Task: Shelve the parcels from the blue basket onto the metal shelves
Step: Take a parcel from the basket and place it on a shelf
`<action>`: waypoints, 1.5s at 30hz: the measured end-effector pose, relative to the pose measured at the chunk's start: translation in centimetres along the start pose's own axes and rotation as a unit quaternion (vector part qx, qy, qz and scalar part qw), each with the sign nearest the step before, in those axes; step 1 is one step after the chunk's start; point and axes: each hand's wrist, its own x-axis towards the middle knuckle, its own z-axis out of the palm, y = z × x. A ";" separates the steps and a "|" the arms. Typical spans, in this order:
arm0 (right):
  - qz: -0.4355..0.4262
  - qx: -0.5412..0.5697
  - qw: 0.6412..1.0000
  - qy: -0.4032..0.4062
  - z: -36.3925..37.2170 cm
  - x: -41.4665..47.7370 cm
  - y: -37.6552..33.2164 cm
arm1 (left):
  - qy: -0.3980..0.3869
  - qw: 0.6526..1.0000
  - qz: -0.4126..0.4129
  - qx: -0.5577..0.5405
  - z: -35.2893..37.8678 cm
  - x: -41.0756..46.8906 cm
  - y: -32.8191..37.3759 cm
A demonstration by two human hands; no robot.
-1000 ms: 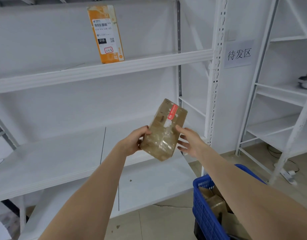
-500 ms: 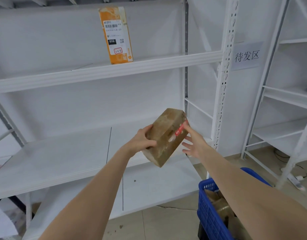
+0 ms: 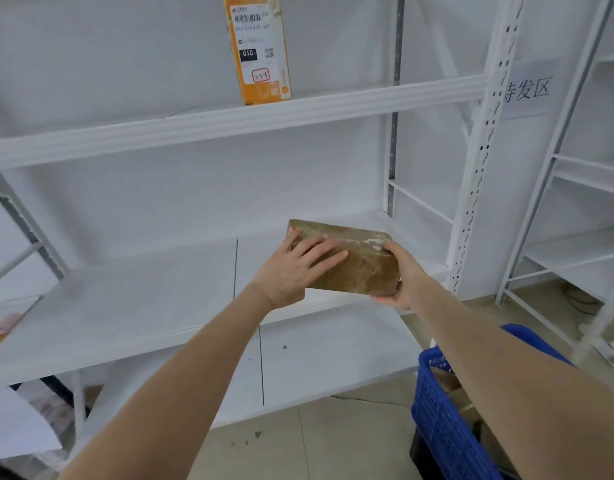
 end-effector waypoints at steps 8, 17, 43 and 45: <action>-0.046 0.110 0.991 -0.065 1.3 3.0 -0.5 | -0.013 0.621 -0.563 -0.545 -0.1 1.7 -1.8; 0.002 0.093 0.992 -0.089 1.5 6.1 -1.6 | -0.054 0.528 -0.457 -0.714 2.1 1.5 -4.6; -0.160 0.127 0.979 0.009 16.9 6.0 -0.5 | -0.073 0.346 -0.513 -0.782 5.2 -6.2 -14.5; -0.118 0.084 0.989 -0.022 18.1 5.1 -0.3 | -0.038 0.326 -0.518 -0.790 4.6 -5.8 -13.9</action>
